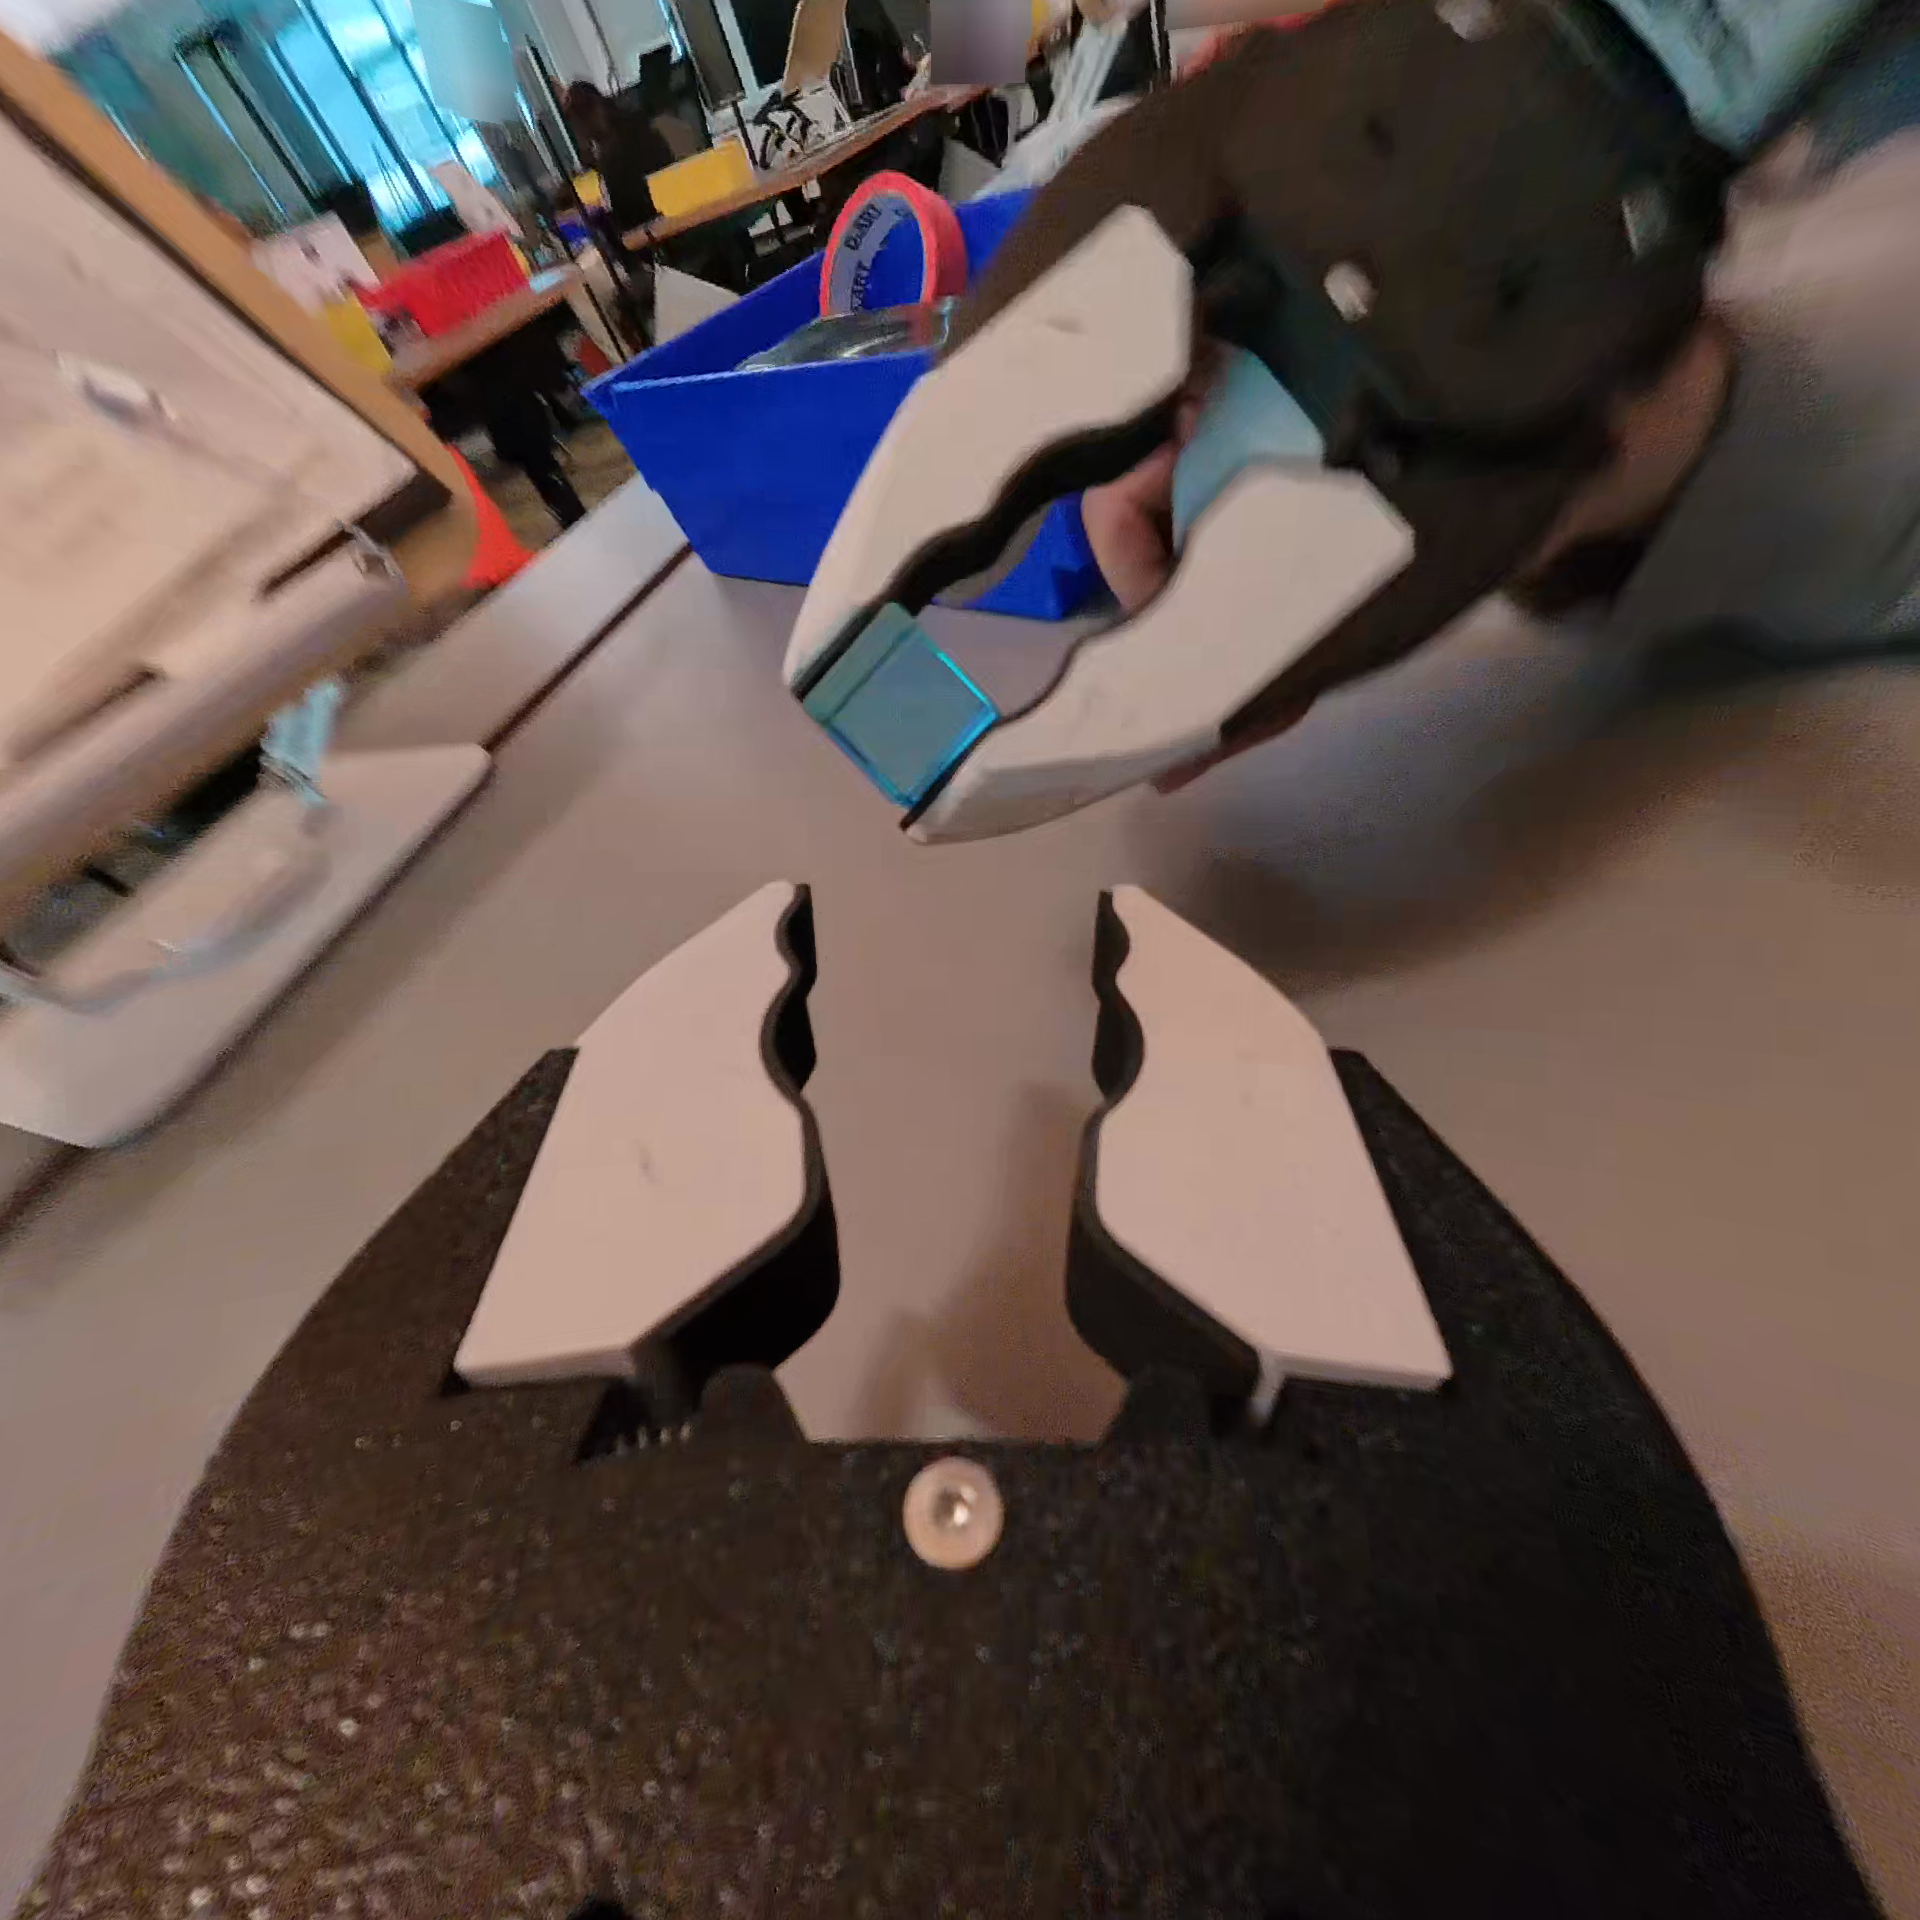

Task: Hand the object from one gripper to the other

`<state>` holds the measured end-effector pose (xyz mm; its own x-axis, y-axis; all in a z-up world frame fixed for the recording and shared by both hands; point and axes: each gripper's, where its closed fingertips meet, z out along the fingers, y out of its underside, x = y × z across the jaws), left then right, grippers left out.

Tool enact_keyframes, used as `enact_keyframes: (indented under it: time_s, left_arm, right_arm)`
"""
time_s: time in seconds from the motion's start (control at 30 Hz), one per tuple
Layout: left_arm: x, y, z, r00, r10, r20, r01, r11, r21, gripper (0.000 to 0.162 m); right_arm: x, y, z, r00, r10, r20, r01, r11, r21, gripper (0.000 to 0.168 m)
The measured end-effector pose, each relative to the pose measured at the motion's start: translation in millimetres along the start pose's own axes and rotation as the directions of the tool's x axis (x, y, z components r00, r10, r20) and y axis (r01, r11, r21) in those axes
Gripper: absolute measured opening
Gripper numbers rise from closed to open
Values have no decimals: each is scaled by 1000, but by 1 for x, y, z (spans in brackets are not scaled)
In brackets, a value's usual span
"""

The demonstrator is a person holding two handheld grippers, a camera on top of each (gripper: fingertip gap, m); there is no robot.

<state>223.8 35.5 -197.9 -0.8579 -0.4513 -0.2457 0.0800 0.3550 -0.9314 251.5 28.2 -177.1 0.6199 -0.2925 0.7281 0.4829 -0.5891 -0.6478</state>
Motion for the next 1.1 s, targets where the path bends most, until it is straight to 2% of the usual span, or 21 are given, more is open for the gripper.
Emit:
enact_keyframes:
  time_s: [0.07,0.13,0.37,0.47,0.57,0.63,0.7,0.73,0.77,0.8,0.87,0.97,1.0,1.03,1.1]
  left_arm:
    - [-4,-5,-1,988,-152,-18,153,988,28,51]
    - [-5,-6,0,976,-217,-19,217,975,39,50]
    - [3,-7,6,960,-279,-36,279,960,15,44]
    - [1,-8,4,959,-281,-37,282,959,28,31]
    - [3,-9,3,941,-326,-91,330,944,28,28]
    - [2,-10,2,929,-351,-117,357,934,31,28]
    - [2,-15,-2,918,-366,-151,378,924,57,27]
    - [1,-18,-5,915,-368,-164,384,920,76,27]
    - [-1,-21,-8,912,-371,-176,392,915,98,27]
    - [-1,-26,-11,905,-375,-199,402,907,123,27]
    - [-2,-37,-19,895,-365,-254,417,889,191,27]
    - [1,-52,-31,876,-338,-344,439,854,280,27]
    - [3,-57,-33,867,-332,-370,450,841,299,27]
    - [5,-60,-35,860,-327,-392,459,831,315,27]
    - [10,-64,-38,848,-310,-429,466,822,327,27]
  right_arm:
    - [4,7,-1,947,-312,-78,302,946,-122,29]
    - [-1,11,1,885,-460,-68,439,875,-205,29]
    - [-27,-4,10,833,-553,-39,535,820,-202,29]
    - [-29,-11,9,835,-548,-54,530,827,-188,29]
    - [-28,-13,8,846,-530,-61,513,840,-176,28]
    - [-29,-15,8,883,-465,-59,454,881,-135,28]
    - [-30,-23,6,944,-326,-46,325,946,-16,29]
    - [-30,-29,3,978,-207,-18,208,976,67,35]
    - [-28,-36,-1,997,-71,26,67,987,148,49]
    - [-25,-41,-5,994,63,87,-80,975,206,59]
    - [-23,-51,-13,920,286,269,-355,897,264,60]
    - [-21,-65,-26,681,497,538,-690,683,242,53]
    - [-20,-67,-28,615,533,581,-750,623,223,46]
    - [-19,-67,-28,569,556,606,-788,579,209,46]
    - [-17,-69,-29,533,570,625,-819,534,211,42]
